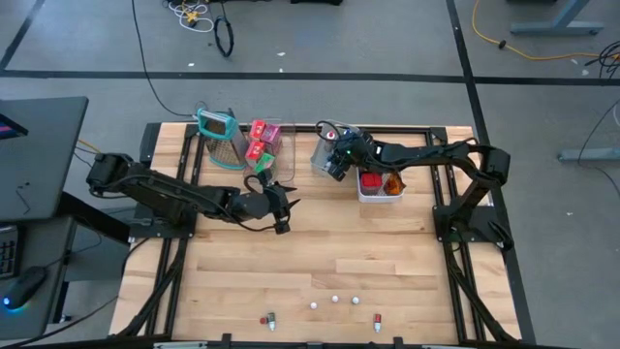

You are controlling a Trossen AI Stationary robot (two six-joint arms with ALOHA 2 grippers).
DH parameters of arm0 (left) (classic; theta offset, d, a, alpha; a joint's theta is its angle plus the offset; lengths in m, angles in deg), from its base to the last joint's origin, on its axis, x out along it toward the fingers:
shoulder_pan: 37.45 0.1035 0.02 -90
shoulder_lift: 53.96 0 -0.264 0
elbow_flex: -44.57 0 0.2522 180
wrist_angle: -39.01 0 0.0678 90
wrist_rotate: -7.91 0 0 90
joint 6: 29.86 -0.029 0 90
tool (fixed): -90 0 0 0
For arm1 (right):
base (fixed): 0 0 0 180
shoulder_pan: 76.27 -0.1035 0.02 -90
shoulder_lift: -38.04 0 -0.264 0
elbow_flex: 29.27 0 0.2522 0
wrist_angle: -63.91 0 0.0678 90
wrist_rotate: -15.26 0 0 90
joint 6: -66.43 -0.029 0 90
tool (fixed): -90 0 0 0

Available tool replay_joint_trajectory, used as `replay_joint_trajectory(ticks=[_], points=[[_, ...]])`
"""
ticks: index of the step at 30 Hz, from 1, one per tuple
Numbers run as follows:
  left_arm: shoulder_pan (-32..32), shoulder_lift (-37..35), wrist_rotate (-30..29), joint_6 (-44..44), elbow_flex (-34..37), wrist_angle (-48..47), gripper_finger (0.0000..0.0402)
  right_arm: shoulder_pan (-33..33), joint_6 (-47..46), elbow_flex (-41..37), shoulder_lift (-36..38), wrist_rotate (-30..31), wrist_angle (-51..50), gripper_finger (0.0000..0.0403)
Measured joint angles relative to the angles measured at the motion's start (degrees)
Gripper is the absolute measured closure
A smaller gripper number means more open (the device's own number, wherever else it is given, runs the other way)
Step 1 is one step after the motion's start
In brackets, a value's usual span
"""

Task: Pick & Place Kitchen Items
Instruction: Put the top small green food coloring bottle into the gray bin

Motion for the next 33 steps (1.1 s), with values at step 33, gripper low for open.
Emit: replay_joint_trajectory(ticks=[33], points=[[0.0,0.0,0.0,0.0,0.0,0.0,0.0248,-2.4,4.9,0.0,0.0,-13.4,7.0,0.0224]])
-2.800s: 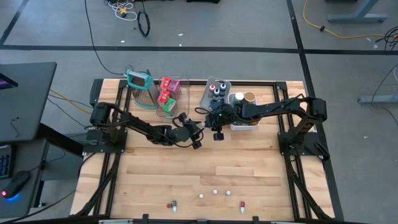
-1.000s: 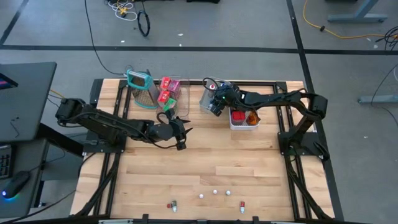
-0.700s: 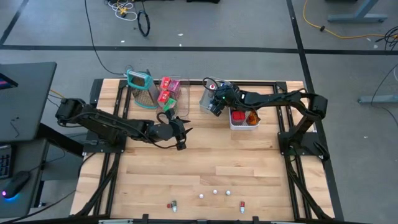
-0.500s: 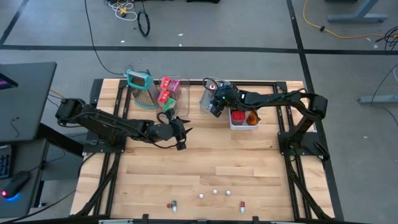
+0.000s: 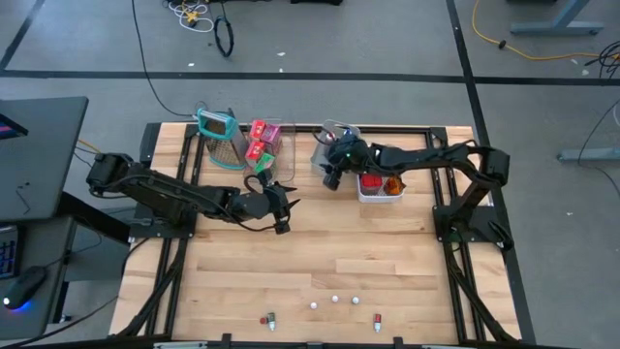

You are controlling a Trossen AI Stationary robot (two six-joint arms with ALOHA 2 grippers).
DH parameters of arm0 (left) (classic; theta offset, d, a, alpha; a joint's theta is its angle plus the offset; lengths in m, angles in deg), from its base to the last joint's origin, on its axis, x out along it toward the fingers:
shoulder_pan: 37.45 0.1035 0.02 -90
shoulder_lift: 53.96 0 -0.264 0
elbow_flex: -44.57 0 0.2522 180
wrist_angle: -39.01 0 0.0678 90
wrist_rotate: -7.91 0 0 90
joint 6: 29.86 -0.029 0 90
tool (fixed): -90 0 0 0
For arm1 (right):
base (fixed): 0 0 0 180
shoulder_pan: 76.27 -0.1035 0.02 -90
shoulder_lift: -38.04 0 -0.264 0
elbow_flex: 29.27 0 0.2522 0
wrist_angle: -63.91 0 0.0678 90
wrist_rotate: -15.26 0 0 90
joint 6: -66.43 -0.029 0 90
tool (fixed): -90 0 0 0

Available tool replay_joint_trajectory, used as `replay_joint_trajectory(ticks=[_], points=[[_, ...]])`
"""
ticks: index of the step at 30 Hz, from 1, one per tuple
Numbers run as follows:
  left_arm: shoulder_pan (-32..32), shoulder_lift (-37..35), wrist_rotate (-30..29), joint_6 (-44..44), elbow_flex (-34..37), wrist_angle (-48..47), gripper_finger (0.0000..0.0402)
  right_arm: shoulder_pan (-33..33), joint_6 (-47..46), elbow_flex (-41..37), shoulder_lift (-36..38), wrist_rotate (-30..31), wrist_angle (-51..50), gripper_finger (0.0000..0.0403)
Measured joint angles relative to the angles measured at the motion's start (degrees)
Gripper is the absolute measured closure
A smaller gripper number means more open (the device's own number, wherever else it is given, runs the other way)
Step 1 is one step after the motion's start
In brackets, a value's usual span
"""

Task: Pick & Place Kitchen Items
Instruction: Put the top small green food coloring bottle into the gray bin

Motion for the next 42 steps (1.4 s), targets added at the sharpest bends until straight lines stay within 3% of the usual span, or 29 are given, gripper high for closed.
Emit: replay_joint_trajectory(ticks=[3,10,13,19,25,30,35,42], points=[[0.0,0.0,0.0,0.0,0.0,0.0,0.0248,-2.0,1.2,0.0,0.0,-1.7,3.5,0.0224],[0.0,0.0,0.4,0.0,0.0,0.0,0.0248,-8.3,6.4,0.0,0.5,-16.7,12.9,0.0224],[0.0,0.0,2.0,0.0,0.1,1.2,0.0248,-11.6,9.1,0.0,0.6,-19.6,14.8,0.0224],[-0.2,0.1,7.2,0.0,0.1,2.9,0.0248,-17.5,15.4,0.0,0.6,-14.2,14.1,0.0224],[0.0,0.0,14.6,0.8,0.1,2.9,0.0248,-22.5,10.0,0.0,0.6,-5.9,11.5,0.0224],[0.0,0.1,15.4,4.5,0.1,2.8,0.0248,-25.5,5.2,0.0,0.6,-6.2,10.0,0.0224],[-0.1,0.1,23.6,5.8,0.1,2.8,0.0248,-27.3,-0.3,0.0,0.6,-5.9,5.5,0.0224],[0.0,0.1,29.5,0.1,0.1,2.7,0.0248,-31.0,-2.6,0.0,0.6,-6.2,-2.7,0.0224]])
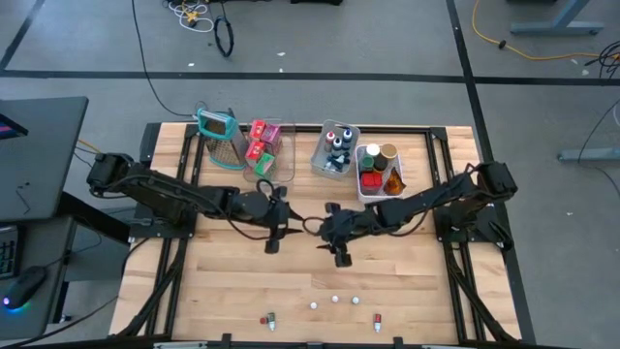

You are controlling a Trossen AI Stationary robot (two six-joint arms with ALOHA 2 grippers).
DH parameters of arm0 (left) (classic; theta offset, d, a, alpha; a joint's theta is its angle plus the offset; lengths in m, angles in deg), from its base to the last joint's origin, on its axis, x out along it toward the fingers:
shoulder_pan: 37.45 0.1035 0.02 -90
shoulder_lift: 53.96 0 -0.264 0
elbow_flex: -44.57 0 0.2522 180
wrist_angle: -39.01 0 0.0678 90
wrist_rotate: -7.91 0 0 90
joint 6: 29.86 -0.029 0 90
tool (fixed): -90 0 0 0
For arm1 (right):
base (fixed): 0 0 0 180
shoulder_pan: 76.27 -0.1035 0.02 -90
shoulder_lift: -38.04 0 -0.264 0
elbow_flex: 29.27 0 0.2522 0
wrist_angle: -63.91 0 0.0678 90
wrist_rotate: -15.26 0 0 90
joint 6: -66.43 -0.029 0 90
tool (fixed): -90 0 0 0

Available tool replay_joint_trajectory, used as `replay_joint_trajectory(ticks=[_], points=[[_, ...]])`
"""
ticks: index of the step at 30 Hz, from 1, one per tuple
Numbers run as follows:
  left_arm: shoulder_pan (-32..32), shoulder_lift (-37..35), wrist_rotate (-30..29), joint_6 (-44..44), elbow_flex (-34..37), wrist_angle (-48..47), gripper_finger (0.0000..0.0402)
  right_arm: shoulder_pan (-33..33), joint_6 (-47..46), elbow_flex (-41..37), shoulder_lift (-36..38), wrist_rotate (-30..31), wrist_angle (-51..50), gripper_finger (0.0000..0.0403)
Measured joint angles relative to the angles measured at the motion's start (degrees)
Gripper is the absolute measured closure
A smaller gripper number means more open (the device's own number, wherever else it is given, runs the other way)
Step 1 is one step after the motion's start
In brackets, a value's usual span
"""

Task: Pick & Place Kitchen Items
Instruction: Put the top small green food coloring bottle into the gray bin

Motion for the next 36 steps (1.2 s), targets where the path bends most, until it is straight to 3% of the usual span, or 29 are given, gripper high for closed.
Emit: replay_joint_trajectory(ticks=[9,13,17,20,23,30,32,36], points=[[0.0,0.0,2.1,0.1,0.0,-3.8,0.0248,-6.0,2.2,0.0,0.9,-9.5,-6.9,0.0224],[-1.7,0.0,2.5,3.4,2.0,-5.1,0.0248,-7.9,1.5,0.0,5.5,-8.3,-14.6,0.0224],[-5.4,0.1,-3.8,3.5,5.0,-1.4,0.0248,-9.5,1.8,-0.1,12.0,-7.1,-20.1,0.0224],[-8.1,0.1,-7.7,2.8,6.8,3.4,0.0248,-10.7,4.1,-2.7,16.4,-6.0,-14.6,0.0224],[-10.3,0.1,-7.8,1.0,7.0,7.1,0.0248,-11.4,3.6,-8.8,19.6,-9.4,-4.3,0.0224],[-12.4,0.1,-7.9,1.5,7.1,8.5,0.0248,-11.7,-7.8,-25.0,21.9,-15.4,25.8,0.0224],[-12.4,0.1,-8.0,2.1,7.1,8.7,0.0248,-11.7,-8.7,-28.2,21.3,-12.7,32.3,0.0224],[-12.2,0.0,-8.2,3.9,7.1,9.8,0.0248,-11.6,-3.2,-32.3,21.2,-3.2,36.0,0.0224]])
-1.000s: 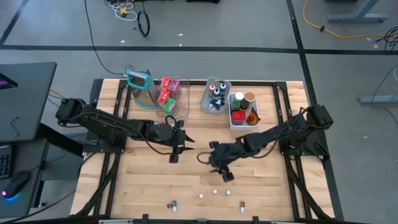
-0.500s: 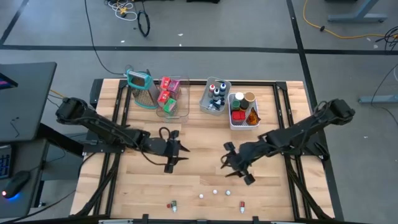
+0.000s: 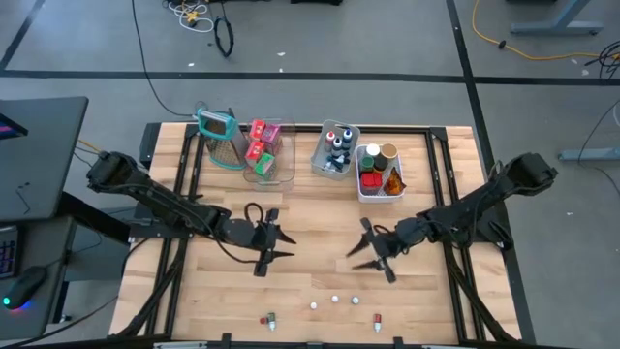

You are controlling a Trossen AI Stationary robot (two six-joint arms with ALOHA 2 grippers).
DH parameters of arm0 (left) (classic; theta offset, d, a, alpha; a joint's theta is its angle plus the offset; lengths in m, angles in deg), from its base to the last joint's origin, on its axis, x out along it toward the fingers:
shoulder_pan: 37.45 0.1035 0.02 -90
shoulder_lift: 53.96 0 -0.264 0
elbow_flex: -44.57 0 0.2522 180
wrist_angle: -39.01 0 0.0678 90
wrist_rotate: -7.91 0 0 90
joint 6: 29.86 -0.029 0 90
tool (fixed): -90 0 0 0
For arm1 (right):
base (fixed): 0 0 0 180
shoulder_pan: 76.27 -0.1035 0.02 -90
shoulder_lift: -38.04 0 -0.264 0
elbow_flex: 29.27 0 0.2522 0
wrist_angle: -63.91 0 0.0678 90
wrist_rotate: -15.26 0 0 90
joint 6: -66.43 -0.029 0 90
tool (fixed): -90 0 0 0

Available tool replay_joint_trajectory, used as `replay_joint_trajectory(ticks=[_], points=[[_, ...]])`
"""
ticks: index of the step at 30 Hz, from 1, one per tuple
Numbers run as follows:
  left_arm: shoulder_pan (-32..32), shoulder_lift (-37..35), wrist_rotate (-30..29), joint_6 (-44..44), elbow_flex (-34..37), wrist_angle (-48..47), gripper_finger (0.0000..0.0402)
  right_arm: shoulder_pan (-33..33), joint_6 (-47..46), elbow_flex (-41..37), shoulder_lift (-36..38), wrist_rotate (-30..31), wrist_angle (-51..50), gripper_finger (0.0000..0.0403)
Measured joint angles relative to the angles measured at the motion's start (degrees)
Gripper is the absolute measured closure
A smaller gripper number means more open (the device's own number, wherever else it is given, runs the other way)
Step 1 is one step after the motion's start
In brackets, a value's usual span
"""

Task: Pick & Place Kitchen Items
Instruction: Put the top small green food coloring bottle into the gray bin

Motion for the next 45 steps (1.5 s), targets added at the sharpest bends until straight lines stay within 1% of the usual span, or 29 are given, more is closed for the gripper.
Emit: replay_joint_trajectory(ticks=[2,4,5,6,7,8,11,12,13,14,18,20,25,27,32,37,41,45], points=[[0.0,0.0,-0.1,0.6,0.0,0.1,0.0248,0.0,3.3,-0.7,0.0,6.7,0.4,0.0224],[0.0,0.0,-0.7,0.7,0.0,0.5,0.0248,0.1,4.0,-1.1,0.0,12.5,-0.1,0.0224],[0.0,0.0,-1.0,0.7,0.0,0.8,0.0248,0.1,4.1,-1.1,0.0,14.0,-0.5,0.0224],[0.0,0.0,-1.3,0.7,0.0,1.0,0.0248,0.1,4.5,-1.1,0.0,14.0,-0.6,0.0224],[0.0,0.0,-1.3,0.7,0.0,1.2,0.0248,0.1,4.7,-1.1,0.0,11.8,-0.6,0.0224],[0.0,0.0,-1.3,0.7,0.0,1.5,0.0248,0.1,4.7,-1.1,0.0,7.6,-0.6,0.0224],[0.0,0.0,-1.4,0.4,0.0,2.4,0.0248,0.0,4.8,-1.1,-0.5,-9.0,-0.4,0.0224],[0.0,0.0,-1.4,0.3,0.0,2.6,0.0248,-0.1,4.9,-1.1,-0.8,-13.4,0.0,0.0224],[0.0,0.0,-1.5,0.2,0.0,2.6,0.0248,-0.2,5.1,-1.1,-1.4,-16.4,0.8,0.0224],[0.0,0.0,-1.5,0.1,0.0,2.6,0.0248,-0.5,5.9,-1.1,-2.0,-17.4,1.0,0.0224],[0.0,0.0,-1.5,0.3,0.0,2.5,0.0248,-1.5,7.4,-1.1,-6.8,-13.7,2.9,0.0224],[0.0,0.0,-1.5,0.6,0.0,2.4,0.0248,-1.8,5.6,-1.1,-10.0,-13.7,6.0,0.0224],[0.0,0.0,-1.5,0.3,0.0,2.4,0.0248,-2.9,3.0,-0.2,-20.2,-21.0,17.2,0.0224],[0.0,0.0,-1.5,0.3,0.0,2.4,0.0248,-3.5,3.2,1.1,-24.0,-21.2,19.3,0.0224],[0.0,0.0,-1.5,0.2,0.0,2.3,0.0248,-3.8,4.5,5.3,-31.5,-21.9,19.3,0.0224],[0.0,0.0,-1.4,0.3,0.0,2.0,0.0248,-3.8,5.1,7.3,-34.7,-23.4,19.3,0.0235],[0.0,0.0,-1.3,0.3,0.0,2.0,0.0248,-3.8,4.8,7.3,-35.3,-23.1,17.7,0.0263],[0.1,0.0,-1.3,0.3,0.0,2.0,0.0248,-3.8,5.1,7.3,-35.5,-20.5,16.7,0.0298]])
